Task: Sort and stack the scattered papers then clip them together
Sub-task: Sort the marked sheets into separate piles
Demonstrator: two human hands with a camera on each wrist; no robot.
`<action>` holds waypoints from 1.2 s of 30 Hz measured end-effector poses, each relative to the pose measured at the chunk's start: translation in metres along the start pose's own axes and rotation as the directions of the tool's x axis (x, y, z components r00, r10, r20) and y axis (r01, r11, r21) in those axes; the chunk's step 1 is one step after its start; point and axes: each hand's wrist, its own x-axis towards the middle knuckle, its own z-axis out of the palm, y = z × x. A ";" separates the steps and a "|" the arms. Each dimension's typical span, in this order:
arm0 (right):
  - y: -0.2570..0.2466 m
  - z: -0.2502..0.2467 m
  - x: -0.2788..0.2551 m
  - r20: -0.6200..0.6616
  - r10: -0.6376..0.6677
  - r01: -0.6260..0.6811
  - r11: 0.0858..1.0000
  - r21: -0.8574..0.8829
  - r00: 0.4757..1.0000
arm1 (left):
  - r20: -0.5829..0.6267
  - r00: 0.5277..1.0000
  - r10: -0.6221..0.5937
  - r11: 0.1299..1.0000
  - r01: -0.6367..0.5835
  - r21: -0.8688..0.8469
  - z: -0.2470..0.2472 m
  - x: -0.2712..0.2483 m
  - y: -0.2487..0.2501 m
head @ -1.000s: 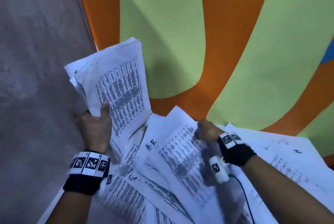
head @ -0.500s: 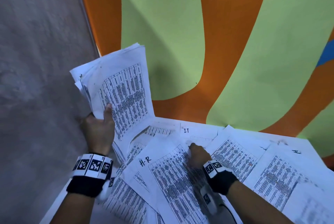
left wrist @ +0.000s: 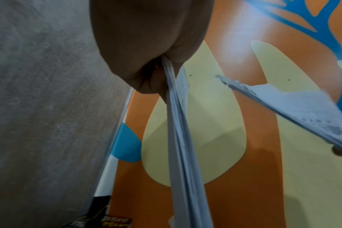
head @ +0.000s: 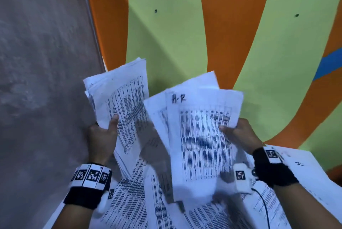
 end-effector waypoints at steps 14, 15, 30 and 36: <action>0.011 0.021 -0.004 0.093 0.225 -0.243 0.896 0.373 0.970 | 0.643 0.766 0.017 0.969 0.147 -0.201 0.049 -0.023 0.028; 0.009 0.021 -0.008 0.130 0.228 -0.261 0.878 0.400 0.965 | 0.668 0.743 0.032 0.958 0.169 -0.233 0.050 -0.026 0.030; -0.006 0.008 -0.036 -0.343 -0.247 0.324 0.927 0.190 0.906 | 0.502 0.856 0.123 0.978 -0.019 -0.208 0.079 -0.052 0.053; 0.026 -0.007 -0.046 -0.184 -0.164 0.206 0.949 0.238 0.969 | 0.551 0.831 0.081 0.962 0.080 -0.261 0.098 -0.071 0.031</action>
